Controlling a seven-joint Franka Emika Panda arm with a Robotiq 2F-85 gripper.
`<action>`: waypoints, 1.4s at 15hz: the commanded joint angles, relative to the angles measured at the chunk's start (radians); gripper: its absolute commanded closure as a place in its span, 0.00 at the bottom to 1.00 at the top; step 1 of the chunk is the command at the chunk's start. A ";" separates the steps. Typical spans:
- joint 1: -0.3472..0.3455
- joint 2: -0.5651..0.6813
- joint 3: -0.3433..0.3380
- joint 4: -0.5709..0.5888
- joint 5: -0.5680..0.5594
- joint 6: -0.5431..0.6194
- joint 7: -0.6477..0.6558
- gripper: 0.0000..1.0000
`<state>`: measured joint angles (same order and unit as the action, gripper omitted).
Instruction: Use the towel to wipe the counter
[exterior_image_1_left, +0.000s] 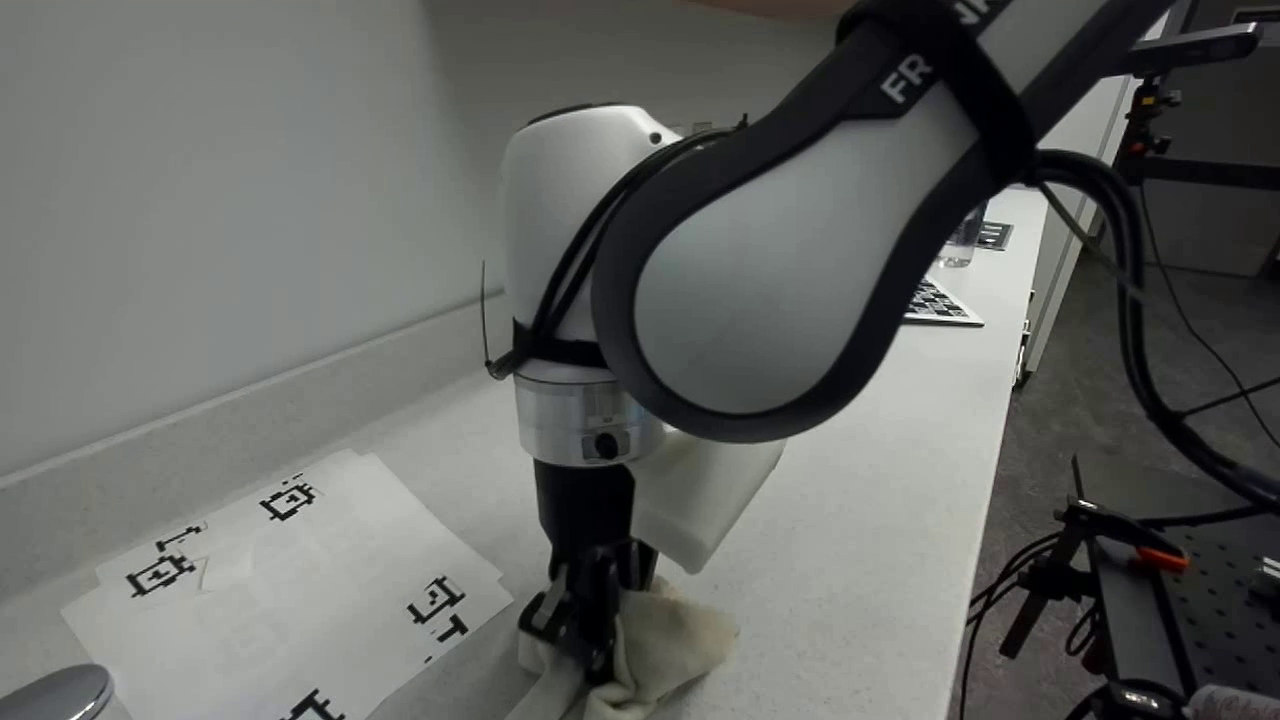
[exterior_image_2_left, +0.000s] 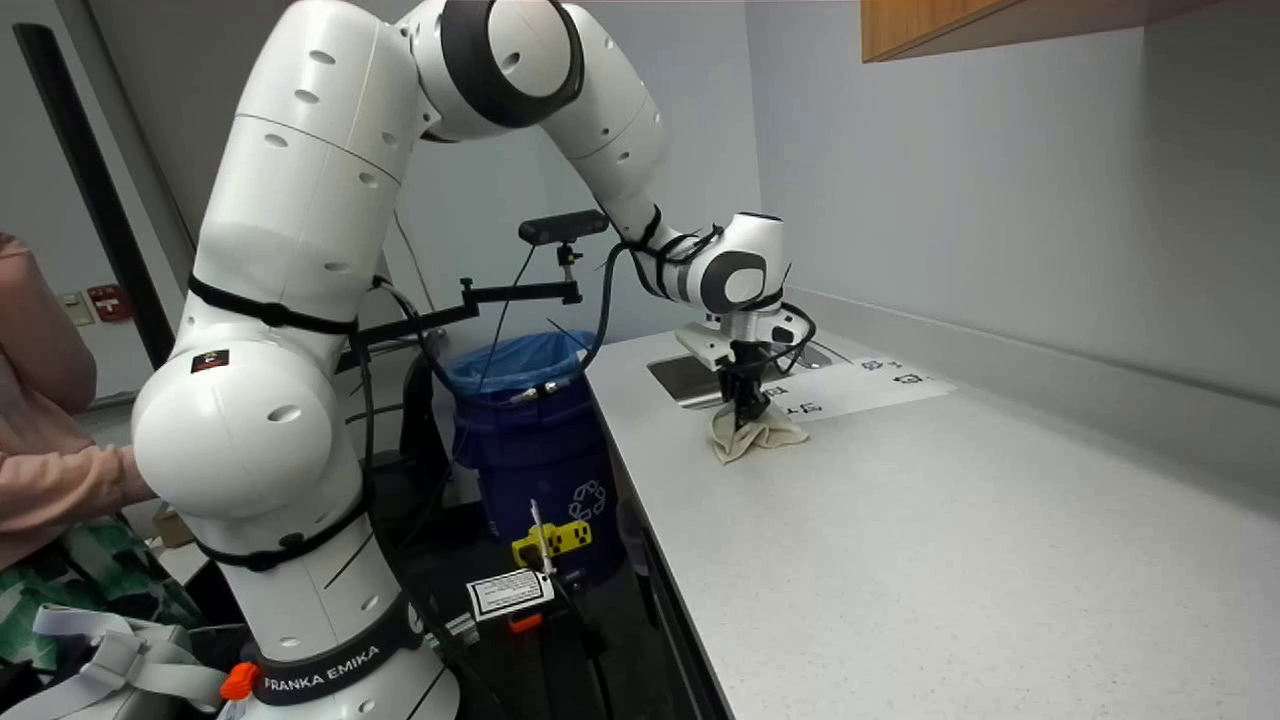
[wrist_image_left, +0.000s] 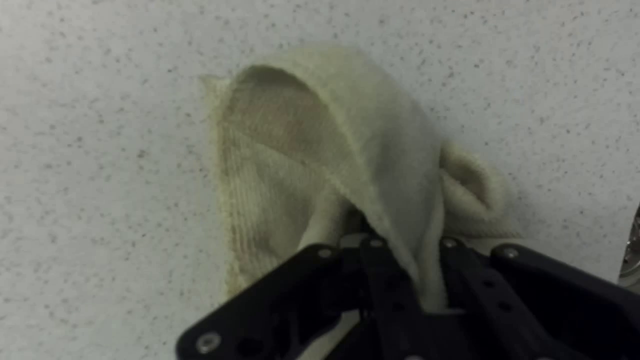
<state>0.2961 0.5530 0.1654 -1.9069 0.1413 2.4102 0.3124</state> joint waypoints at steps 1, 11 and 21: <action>-0.006 0.051 -0.015 0.068 -0.014 -0.053 -0.020 0.96; -0.136 -0.044 -0.098 -0.088 0.040 0.011 -0.007 0.96; -0.214 -0.174 -0.149 -0.296 0.065 0.106 0.019 0.96</action>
<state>0.0920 0.4166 0.0191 -2.1220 0.1867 2.4686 0.3340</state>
